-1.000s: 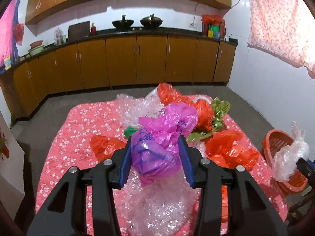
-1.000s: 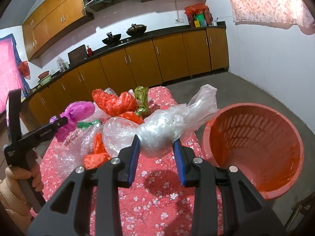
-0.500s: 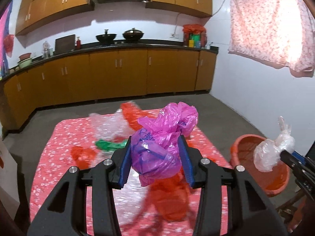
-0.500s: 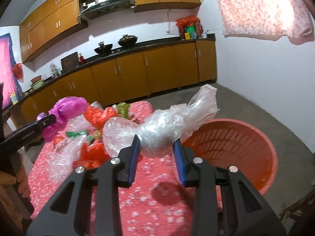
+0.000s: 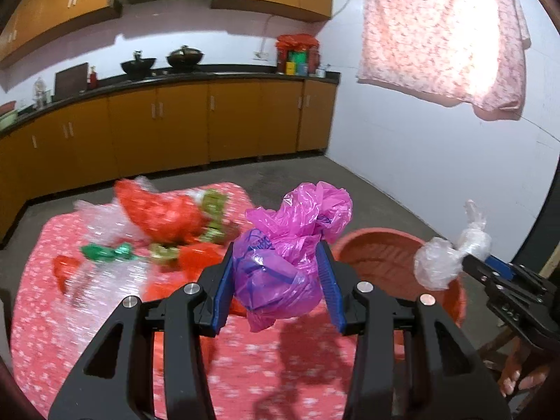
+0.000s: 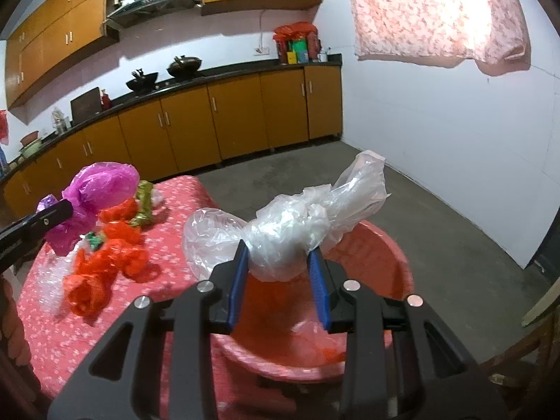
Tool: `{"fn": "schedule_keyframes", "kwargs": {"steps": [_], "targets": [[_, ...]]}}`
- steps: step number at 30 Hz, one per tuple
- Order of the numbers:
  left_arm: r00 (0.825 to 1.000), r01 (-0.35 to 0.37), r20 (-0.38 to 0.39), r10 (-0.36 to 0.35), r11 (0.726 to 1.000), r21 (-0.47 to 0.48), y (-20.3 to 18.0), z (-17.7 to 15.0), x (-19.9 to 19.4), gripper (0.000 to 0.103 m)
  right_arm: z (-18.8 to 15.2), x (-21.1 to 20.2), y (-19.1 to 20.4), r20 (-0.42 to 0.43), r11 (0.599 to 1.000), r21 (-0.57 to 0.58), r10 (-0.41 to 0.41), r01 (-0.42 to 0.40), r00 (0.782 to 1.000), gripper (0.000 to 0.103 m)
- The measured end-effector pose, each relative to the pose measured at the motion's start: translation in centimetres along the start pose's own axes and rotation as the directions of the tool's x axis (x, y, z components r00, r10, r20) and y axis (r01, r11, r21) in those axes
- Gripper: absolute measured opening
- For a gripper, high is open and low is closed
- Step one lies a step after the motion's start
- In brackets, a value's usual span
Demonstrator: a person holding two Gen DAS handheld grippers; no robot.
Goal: Collect trash
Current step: 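Carry both held bags over the orange basket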
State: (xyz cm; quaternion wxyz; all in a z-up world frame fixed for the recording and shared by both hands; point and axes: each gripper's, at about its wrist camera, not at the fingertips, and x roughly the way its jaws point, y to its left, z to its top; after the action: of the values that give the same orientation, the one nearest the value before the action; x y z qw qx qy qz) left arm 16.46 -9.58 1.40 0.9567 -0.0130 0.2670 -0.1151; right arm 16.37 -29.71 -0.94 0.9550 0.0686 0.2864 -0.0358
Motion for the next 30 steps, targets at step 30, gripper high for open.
{"fn": "schedule_keyframes", "kwargs": {"steps": [30], "targets": [[0.982, 0.096, -0.168, -0.087, 0.994, 0.045, -11.0, -2.5, 9.4, 0.046, -1.0, 5.6, -6.0, -0.104, 0.993, -0.090, 0.067, -0.077, 0.992, 0.035]]}}
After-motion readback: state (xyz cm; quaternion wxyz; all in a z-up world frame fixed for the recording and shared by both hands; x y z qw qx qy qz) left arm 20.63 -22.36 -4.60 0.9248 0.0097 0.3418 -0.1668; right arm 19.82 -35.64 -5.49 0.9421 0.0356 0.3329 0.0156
